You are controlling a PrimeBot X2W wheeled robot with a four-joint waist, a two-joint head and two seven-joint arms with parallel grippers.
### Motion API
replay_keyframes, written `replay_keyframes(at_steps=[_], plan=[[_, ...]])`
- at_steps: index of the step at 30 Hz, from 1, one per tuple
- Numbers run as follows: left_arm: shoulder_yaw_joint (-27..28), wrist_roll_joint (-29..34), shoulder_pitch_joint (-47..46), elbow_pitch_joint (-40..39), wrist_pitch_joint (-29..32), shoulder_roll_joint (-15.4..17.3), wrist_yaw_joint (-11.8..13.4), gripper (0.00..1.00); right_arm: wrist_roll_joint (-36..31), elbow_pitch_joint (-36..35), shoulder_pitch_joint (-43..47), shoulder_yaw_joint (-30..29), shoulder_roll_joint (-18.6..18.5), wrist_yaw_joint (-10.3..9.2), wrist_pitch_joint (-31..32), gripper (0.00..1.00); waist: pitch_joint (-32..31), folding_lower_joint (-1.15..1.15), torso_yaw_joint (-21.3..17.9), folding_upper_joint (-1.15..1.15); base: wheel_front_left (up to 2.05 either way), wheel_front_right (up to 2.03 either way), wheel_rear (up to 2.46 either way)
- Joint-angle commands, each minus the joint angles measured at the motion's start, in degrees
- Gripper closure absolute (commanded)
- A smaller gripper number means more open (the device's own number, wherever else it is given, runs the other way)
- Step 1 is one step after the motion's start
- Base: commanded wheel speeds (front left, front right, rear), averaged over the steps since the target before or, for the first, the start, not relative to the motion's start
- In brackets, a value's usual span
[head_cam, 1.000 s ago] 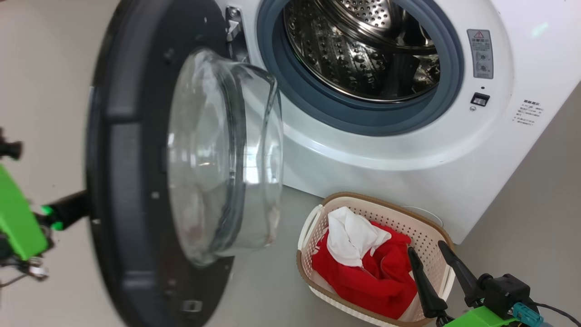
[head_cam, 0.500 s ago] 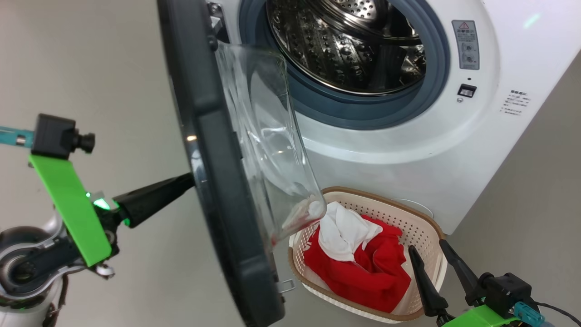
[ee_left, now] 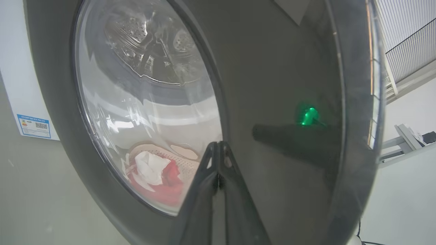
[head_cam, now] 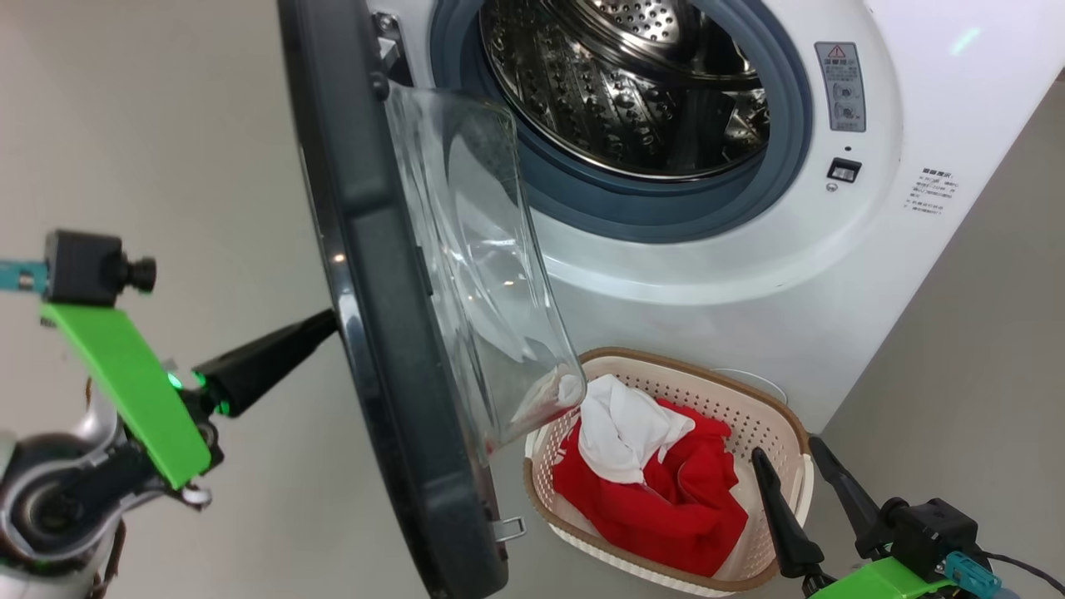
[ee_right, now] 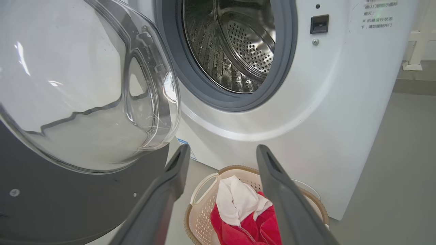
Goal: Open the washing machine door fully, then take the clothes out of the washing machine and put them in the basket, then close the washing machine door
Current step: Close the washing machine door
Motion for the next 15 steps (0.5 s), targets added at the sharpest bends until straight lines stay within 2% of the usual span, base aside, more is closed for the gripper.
replay_keyframes(at_steps=[1, 3, 5, 6, 8, 9, 10, 11, 12, 14, 15], plan=[[2.17, 0.98, 0.21, -0.08, -1.92, 3.27, -0.40, 0.99, -0.18, -1.45, -1.50, 1.31, -0.06, 0.36, -0.37, 0.00, -0.34, 0.00, 0.24, 0.00, 0.00, 0.00, 0.00], [1.57, 1.90, 1.54, 1.00, -3.83, 3.84, -0.40, 0.90, -0.12, -1.46, -1.35, 1.40, -0.03, 0.36, -0.37, 0.00, -0.66, 0.00, 0.41, 0.00, 0.00, 0.00, 0.00], [1.19, 2.02, 2.80, 2.09, -5.89, 4.01, -0.40, 0.72, -0.09, -1.46, -1.20, 1.50, -0.01, 0.36, -0.37, 0.00, -0.93, 0.00, 0.56, 0.00, 0.00, 0.00, 0.00], [1.04, 2.01, 3.38, 2.63, -6.86, 4.09, -0.40, 0.70, -0.06, -1.46, -1.15, 1.54, 0.00, 0.36, -0.37, 0.00, -1.06, 0.00, 0.63, 0.00, 0.00, 0.00, 0.00], [0.77, 2.08, 4.57, 3.67, -9.00, 4.21, -0.40, 0.55, 0.00, -1.42, -1.02, 1.65, 0.02, 0.36, -0.37, 0.00, -1.41, 0.00, 0.74, 0.00, 0.00, 0.00, 0.00], [0.60, 2.50, 5.19, 4.33, -10.22, 4.39, -0.40, 0.49, 0.04, -1.39, -0.96, 1.73, 0.02, 0.36, -0.37, 0.00, -1.57, 0.00, 0.78, 0.00, 0.00, 0.00, 0.00], [0.26, 2.85, 5.89, 4.93, -11.34, 4.55, -0.40, 0.48, 0.07, -1.37, -0.90, 1.83, 0.02, 0.36, -0.37, 0.00, -1.73, 0.00, 0.80, 0.00, 0.00, 0.00, 0.00], [0.12, 2.73, 6.63, 5.48, -12.52, 4.48, -0.40, 0.38, 0.09, -1.35, -0.86, 1.91, 0.02, 0.36, -0.37, 0.00, -1.87, 0.00, 0.84, 0.00, 0.00, 0.00, 0.00], [0.07, 2.54, 7.35, 6.03, -13.76, 4.36, -0.40, 0.16, 0.11, -1.36, -0.79, 1.99, 0.03, 0.36, -0.37, 0.00, -2.01, 0.00, 0.87, 0.00, 0.00, 0.00, 0.00], [-0.66, 2.90, 8.91, 6.96, -15.80, 4.54, -0.40, 0.11, 0.15, -1.43, -0.64, 2.15, 0.03, 0.36, -0.37, 0.00, -2.25, 0.00, 0.93, 0.00, 0.00, 0.00, 0.00], [-0.94, 2.90, 9.71, 7.48, -16.92, 4.48, -0.40, 0.00, 0.19, -1.45, -0.51, 2.25, 0.04, 0.36, -0.37, 0.00, -2.44, 0.00, 0.96, 0.00, 0.00, 0.00, 0.00]])
